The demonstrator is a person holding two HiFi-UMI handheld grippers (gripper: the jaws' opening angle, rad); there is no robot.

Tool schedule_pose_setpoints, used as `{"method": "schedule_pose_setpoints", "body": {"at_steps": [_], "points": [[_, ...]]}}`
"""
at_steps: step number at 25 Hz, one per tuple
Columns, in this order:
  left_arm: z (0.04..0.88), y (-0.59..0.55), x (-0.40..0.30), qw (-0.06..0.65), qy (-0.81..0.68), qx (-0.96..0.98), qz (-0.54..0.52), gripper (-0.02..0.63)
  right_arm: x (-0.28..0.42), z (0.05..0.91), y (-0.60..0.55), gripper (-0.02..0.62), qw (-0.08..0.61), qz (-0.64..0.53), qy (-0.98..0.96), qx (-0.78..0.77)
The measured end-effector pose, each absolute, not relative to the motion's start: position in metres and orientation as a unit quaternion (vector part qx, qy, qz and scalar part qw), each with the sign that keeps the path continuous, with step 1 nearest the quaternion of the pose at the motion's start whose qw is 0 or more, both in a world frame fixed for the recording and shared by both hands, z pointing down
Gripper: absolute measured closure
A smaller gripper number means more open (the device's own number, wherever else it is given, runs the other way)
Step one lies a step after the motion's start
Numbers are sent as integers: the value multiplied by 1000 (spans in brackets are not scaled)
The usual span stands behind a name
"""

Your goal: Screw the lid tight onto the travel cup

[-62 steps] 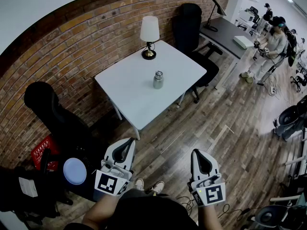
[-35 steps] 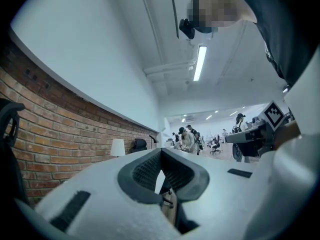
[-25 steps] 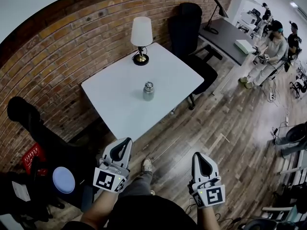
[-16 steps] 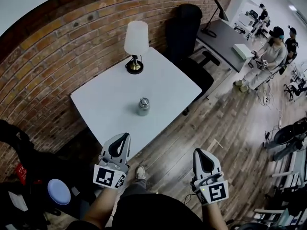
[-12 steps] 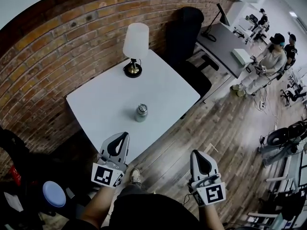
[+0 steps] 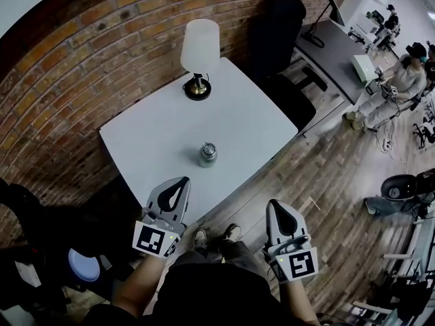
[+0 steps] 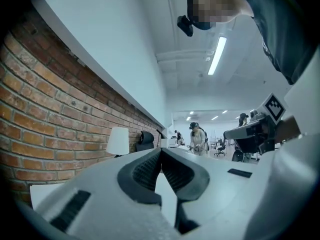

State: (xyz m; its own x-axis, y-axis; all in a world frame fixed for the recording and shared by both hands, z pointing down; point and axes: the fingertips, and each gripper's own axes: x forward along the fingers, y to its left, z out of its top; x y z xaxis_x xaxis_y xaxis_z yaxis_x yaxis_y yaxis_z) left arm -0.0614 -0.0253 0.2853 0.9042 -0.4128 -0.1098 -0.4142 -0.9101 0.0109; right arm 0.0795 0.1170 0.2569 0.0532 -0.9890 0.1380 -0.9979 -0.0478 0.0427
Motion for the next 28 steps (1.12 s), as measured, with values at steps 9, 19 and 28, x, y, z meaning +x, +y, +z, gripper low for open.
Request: {"method": "schedule_pose_setpoints", "body": {"at_steps": [9, 19, 28], "points": [[270, -28, -51, 20, 280, -958, 53, 583, 114, 255, 90, 581, 57, 22, -733, 678], [287, -32, -53, 17, 330, -943, 21, 583, 123, 286, 51, 581, 54, 42, -773, 631], [326, -58, -41, 17, 348, -937, -3, 581, 112, 357, 4, 510, 111, 40, -814, 569]]}}
